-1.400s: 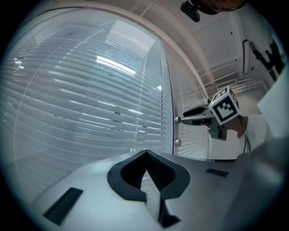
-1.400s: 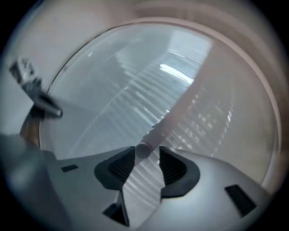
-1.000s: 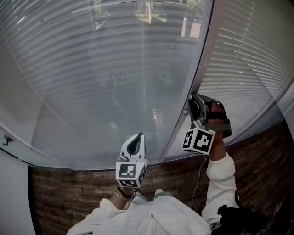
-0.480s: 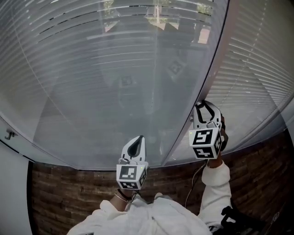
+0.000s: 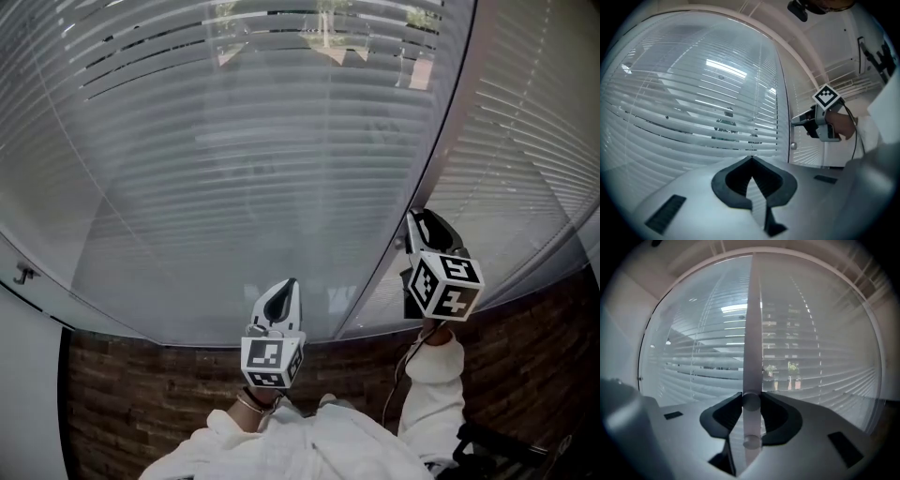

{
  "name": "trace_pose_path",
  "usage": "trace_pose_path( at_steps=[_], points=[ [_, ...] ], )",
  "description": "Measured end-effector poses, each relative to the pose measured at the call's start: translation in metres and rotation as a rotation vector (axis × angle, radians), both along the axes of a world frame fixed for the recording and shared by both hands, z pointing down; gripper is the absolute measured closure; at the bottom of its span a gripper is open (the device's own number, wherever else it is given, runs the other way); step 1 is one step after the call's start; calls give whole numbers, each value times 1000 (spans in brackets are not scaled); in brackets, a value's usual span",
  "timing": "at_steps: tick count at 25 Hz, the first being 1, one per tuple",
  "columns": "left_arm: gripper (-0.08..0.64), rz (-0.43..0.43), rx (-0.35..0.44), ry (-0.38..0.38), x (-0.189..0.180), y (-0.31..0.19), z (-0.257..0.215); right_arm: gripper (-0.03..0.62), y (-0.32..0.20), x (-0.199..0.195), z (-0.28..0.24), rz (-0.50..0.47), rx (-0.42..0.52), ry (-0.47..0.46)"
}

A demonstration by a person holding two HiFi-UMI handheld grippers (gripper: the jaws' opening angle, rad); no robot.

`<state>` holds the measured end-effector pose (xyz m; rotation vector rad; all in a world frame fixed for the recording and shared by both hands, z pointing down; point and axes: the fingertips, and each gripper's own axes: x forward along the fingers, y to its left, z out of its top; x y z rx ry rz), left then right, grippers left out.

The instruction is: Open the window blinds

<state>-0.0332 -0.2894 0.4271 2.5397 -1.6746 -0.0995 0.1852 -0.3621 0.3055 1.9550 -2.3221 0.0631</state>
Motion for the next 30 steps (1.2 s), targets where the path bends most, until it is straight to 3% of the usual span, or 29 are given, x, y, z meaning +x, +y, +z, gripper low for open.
trace_pose_path(
  at_steps=[4,10,17,21,30],
  points=[
    [561,-4,1,-1,-2,0,0,460,0,4,0,-13,1,-238],
    [561,-16,4,-1,-6,-1,-3,460,1,8,0,-57,1,-720],
    [561,-19,8,-2,-8,-3,-1,460,0,13,5,-58,-8,-1161],
    [562,-27,7,-1,-12,-3,-2,460,2,13,7,-42,-21,-1373],
    [561,-45,9,-3,-14,-4,-1,460,-1,15,17,-52,-49,-1754]
  ],
)
